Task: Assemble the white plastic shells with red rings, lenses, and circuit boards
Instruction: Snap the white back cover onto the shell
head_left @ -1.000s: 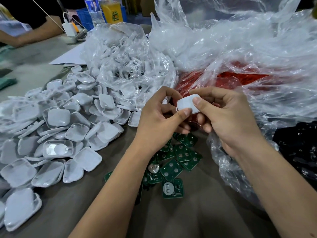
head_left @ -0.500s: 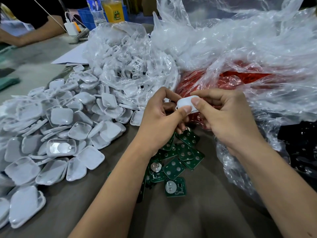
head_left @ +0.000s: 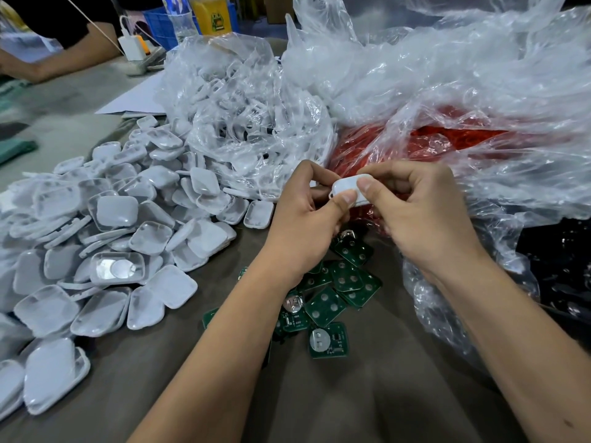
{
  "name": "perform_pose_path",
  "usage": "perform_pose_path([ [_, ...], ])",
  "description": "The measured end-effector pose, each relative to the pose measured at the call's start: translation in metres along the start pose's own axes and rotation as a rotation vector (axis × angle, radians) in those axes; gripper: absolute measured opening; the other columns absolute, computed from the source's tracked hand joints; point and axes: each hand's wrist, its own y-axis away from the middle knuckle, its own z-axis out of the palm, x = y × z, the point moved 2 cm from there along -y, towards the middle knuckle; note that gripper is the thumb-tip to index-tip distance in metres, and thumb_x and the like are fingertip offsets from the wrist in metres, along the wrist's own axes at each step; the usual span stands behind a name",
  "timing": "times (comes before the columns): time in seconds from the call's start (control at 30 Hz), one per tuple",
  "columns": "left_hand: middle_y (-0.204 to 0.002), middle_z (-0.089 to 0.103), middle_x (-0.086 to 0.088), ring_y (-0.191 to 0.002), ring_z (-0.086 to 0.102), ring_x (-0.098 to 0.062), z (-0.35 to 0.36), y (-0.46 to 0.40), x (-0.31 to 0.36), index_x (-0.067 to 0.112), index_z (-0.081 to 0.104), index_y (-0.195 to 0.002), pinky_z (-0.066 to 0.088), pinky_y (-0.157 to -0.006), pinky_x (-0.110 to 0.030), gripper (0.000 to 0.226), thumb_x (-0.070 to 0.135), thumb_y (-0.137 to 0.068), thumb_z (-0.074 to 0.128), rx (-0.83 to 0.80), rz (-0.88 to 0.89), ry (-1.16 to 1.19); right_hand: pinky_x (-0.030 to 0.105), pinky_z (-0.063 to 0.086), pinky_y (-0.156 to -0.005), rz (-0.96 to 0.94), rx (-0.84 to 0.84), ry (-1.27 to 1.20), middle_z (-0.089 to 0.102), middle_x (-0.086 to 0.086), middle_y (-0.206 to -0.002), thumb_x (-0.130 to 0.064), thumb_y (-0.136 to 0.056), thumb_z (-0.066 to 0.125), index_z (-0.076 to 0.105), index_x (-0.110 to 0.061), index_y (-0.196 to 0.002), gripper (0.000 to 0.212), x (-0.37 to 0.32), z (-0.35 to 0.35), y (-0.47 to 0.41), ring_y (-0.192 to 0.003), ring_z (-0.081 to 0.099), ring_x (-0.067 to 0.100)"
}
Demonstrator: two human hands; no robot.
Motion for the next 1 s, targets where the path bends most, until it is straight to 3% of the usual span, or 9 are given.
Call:
perform_pose_path([
  [0.17, -0.063, 0.061, -0.003, -0.048, 0.046, -0.01, -0.001, 0.001, 0.0, 0.003, 0.049, -0.103, 0.037, -0.045, -0.018, 0.015, 0.0, -0.098, 0.063, -0.005, -0.011, 0.034, 0.015, 0.041, -0.039, 0.003, -0.032, -0.058, 0.072, 0.003, -0.068, -0.02, -0.095, 0.076, 0.078, -0.024, -0.097, 0.005, -0.002, 0.0, 0.0, -0.043, 0.054, 0.002],
  [0.37, -0.082, 0.07, -0.01, -0.055, 0.056, -0.018, -0.004, 0.002, 0.006, 0.0, 0.048, -0.11, 0.048, -0.052, -0.027, 0.021, -0.001, -0.097, 0.065, -0.043, 0.072, -0.009, 0.013, 0.041, -0.046, -0.078, -0.079, -0.058, 0.072, 0.006, -0.075, -0.015, -0.095, 0.075, 0.071, -0.026, -0.097, 0.012, -0.011, -0.005, -0.001, -0.046, 0.056, 0.002],
  [0.47, -0.084, 0.071, -0.014, -0.061, 0.062, -0.025, -0.008, 0.001, 0.007, 0.002, 0.05, -0.11, 0.055, -0.059, -0.036, 0.021, 0.002, -0.097, 0.066, -0.057, 0.108, -0.061, 0.02, 0.046, -0.048, -0.137, -0.067, 0.004, 0.065, 0.006, -0.069, -0.017, -0.094, 0.077, 0.07, -0.025, -0.102, 0.014, -0.013, -0.005, 0.0, -0.048, 0.059, 0.009],
  [0.57, -0.091, 0.07, -0.023, -0.066, 0.068, -0.027, -0.014, -0.001, 0.006, 0.002, 0.055, -0.103, 0.058, -0.063, -0.036, 0.014, 0.003, -0.098, 0.067, -0.007, 0.145, -0.054, 0.025, 0.051, -0.047, -0.146, -0.053, 0.049, 0.068, 0.001, -0.071, -0.021, -0.093, 0.078, 0.065, -0.021, -0.101, 0.015, -0.012, -0.002, 0.002, -0.049, 0.067, 0.013],
  [0.7, -0.093, 0.07, -0.02, -0.08, 0.07, -0.044, -0.017, -0.002, 0.008, 0.009, 0.062, -0.092, 0.06, -0.069, -0.06, 0.012, 0.005, -0.092, 0.073, 0.03, 0.228, -0.086, 0.023, 0.053, -0.045, -0.131, -0.015, -0.022, 0.071, -0.001, -0.084, -0.014, -0.09, 0.08, 0.069, -0.018, -0.097, 0.015, -0.012, -0.004, 0.002, -0.062, 0.073, 0.01],
  [0.77, -0.087, 0.072, -0.016, -0.077, 0.071, -0.039, -0.018, -0.001, 0.009, 0.01, 0.065, -0.09, 0.061, -0.067, -0.057, 0.012, 0.006, -0.09, 0.076, 0.042, 0.245, -0.091, 0.022, 0.054, -0.044, -0.132, 0.009, -0.079, 0.076, 0.001, -0.085, -0.01, -0.087, 0.083, 0.071, -0.016, -0.092, 0.015, -0.012, -0.004, 0.003, -0.059, 0.072, 0.008],
  [0.87, -0.08, 0.072, -0.018, -0.073, 0.073, -0.03, -0.021, 0.0, 0.01, 0.01, 0.068, -0.089, 0.06, -0.063, -0.041, 0.011, 0.005, -0.089, 0.078, 0.048, 0.242, -0.032, 0.032, 0.062, -0.051, -0.153, 0.019, -0.118, 0.078, -0.001, -0.081, -0.013, -0.086, 0.085, 0.071, -0.013, -0.09, 0.014, -0.013, -0.003, 0.004, -0.062, 0.076, 0.013],
  [1.0, -0.081, 0.071, -0.027, -0.071, 0.073, -0.039, -0.023, 0.002, 0.01, 0.002, 0.067, -0.089, 0.06, -0.064, -0.04, 0.009, 0.0, -0.088, 0.076, 0.027, 0.252, 0.015, 0.042, 0.064, -0.057, -0.272, 0.037, -0.013, 0.075, 0.002, -0.087, -0.018, -0.086, 0.085, 0.069, -0.009, -0.086, 0.018, -0.013, -0.004, 0.003, -0.071, 0.077, 0.016],
])
